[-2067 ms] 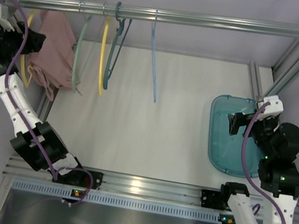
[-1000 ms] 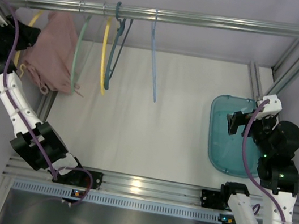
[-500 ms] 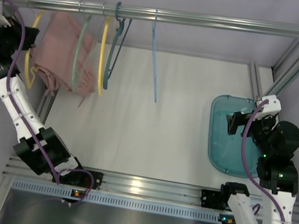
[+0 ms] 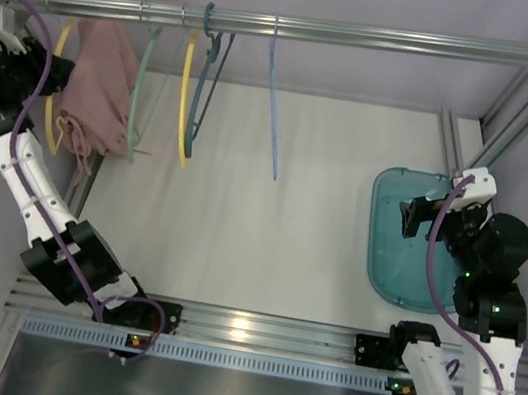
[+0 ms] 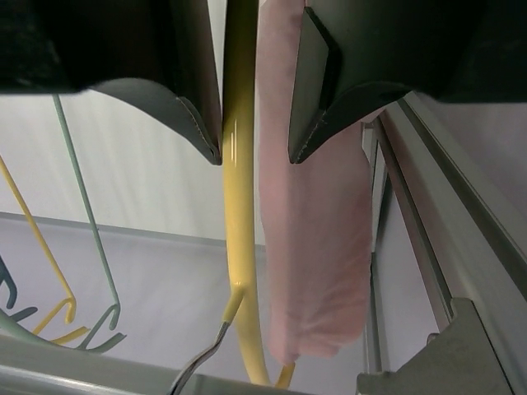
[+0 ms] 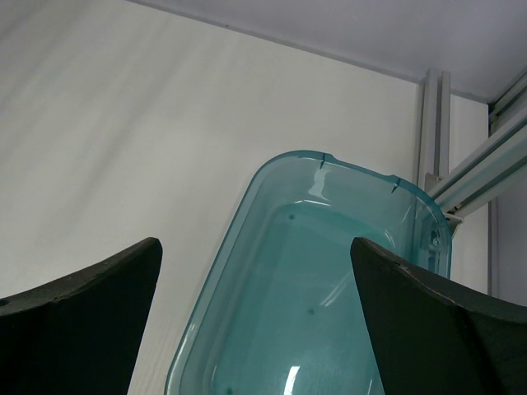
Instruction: Remove the trousers from the hanger
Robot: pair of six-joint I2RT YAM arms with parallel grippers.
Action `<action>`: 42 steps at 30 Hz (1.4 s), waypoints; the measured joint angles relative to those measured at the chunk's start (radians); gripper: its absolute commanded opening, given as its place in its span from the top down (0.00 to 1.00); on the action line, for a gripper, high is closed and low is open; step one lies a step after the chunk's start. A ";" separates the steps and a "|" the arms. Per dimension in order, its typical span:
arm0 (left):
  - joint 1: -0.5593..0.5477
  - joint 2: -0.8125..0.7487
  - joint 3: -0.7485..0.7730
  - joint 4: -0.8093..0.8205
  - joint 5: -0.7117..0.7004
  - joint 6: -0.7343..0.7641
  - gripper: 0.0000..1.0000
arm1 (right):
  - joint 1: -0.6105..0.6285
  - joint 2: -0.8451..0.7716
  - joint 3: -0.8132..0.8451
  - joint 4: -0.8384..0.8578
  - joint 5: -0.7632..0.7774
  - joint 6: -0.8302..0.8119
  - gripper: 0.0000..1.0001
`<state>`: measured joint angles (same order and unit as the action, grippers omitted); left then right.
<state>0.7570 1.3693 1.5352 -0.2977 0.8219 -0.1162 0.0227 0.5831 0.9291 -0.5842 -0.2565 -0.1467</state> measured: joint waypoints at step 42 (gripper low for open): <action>-0.073 -0.171 -0.117 0.044 -0.117 -0.323 1.00 | 0.000 -0.016 -0.020 -0.008 0.001 -0.011 0.01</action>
<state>0.6838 1.1988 1.4178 -0.2539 0.7052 -0.4393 0.0227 0.5667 0.9092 -0.5919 -0.2554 -0.1577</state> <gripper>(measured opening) 0.201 0.993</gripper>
